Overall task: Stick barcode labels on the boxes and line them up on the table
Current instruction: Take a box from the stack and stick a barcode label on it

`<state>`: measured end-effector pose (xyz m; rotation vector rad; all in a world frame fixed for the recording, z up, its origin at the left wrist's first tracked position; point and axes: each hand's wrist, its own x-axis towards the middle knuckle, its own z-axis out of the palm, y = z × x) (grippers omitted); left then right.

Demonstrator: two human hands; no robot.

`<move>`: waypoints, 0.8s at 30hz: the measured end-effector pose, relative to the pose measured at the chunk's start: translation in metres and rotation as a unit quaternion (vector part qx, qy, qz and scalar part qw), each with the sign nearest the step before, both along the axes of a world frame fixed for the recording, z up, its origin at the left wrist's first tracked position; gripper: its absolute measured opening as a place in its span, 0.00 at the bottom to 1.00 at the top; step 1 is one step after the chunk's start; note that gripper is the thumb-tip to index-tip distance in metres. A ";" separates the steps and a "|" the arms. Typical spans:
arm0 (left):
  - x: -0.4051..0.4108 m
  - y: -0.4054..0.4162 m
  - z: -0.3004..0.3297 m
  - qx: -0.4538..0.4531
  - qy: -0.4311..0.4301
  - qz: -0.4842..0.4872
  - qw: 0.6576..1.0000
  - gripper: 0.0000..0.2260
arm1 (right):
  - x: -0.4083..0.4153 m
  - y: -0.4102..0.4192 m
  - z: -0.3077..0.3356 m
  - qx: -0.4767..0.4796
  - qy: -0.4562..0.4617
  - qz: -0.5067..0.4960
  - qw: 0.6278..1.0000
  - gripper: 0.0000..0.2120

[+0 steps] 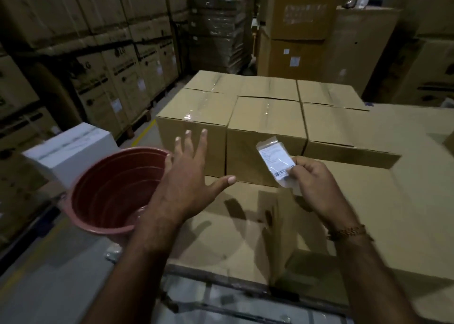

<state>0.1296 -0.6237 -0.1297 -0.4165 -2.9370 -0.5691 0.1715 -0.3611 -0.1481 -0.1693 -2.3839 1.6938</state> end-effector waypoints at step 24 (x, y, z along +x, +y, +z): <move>-0.077 -0.269 -0.061 0.105 -0.013 0.047 0.993 0.18 | -0.079 -0.298 -0.038 0.345 -0.069 0.001 0.936 0.04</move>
